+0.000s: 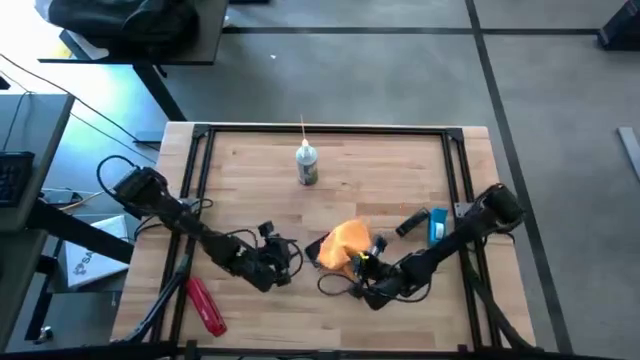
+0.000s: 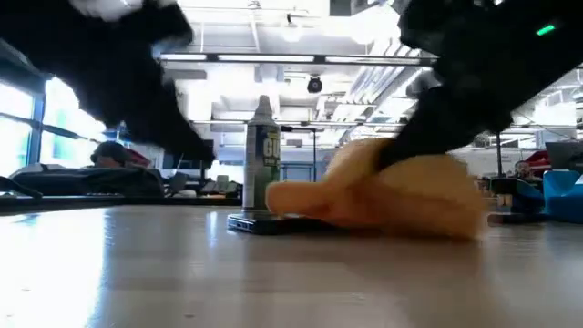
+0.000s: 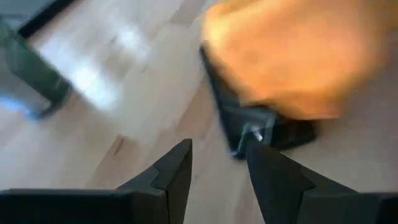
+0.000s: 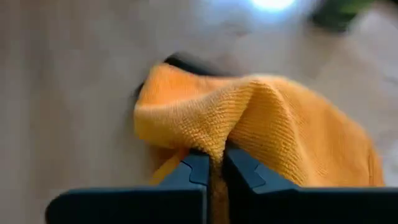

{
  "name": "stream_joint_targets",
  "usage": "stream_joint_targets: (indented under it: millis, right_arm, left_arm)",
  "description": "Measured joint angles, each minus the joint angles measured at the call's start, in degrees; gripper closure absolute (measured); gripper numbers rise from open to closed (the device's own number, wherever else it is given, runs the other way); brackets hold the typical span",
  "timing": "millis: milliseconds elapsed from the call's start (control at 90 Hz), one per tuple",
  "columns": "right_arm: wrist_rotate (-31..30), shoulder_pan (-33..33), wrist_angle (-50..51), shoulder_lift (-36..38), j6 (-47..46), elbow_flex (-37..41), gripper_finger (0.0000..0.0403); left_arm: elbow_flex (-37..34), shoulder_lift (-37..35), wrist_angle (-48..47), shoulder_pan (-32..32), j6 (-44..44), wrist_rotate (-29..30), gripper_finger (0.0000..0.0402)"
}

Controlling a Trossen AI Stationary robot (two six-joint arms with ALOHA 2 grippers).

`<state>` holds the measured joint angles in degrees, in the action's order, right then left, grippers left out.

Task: Apply microfiber cloth
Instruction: Wipe the front of the cellphone with a microfiber cloth

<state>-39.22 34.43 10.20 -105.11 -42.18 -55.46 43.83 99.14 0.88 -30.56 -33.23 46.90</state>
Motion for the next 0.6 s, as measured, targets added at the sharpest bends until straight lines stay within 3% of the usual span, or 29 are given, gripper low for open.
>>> stream_joint_targets:
  millis: [100,256,467,600]
  right_arm:
    - [5.06,-1.27,5.66,0.65,-1.36,0.0,0.0403]
    - [5.03,-4.18,12.0,0.23,-1.22,0.02,0.0403]
    - [-5.84,-10.02,16.01,0.23,2.47,0.02,0.0403]
    - [-7.6,-13.27,13.5,0.51,9.45,0.02,0.0403]
  left_arm:
    - [0.06,5.75,7.85,2.12,2.31,-2.75,0.0268]
    - [1.3,11.45,18.84,3.78,4.94,-10.93,0.0268]
    - [5.51,11.29,17.95,-0.64,8.62,-25.13,0.0268]
    - [8.16,9.19,17.46,-3.6,14.88,-23.41,0.0268]
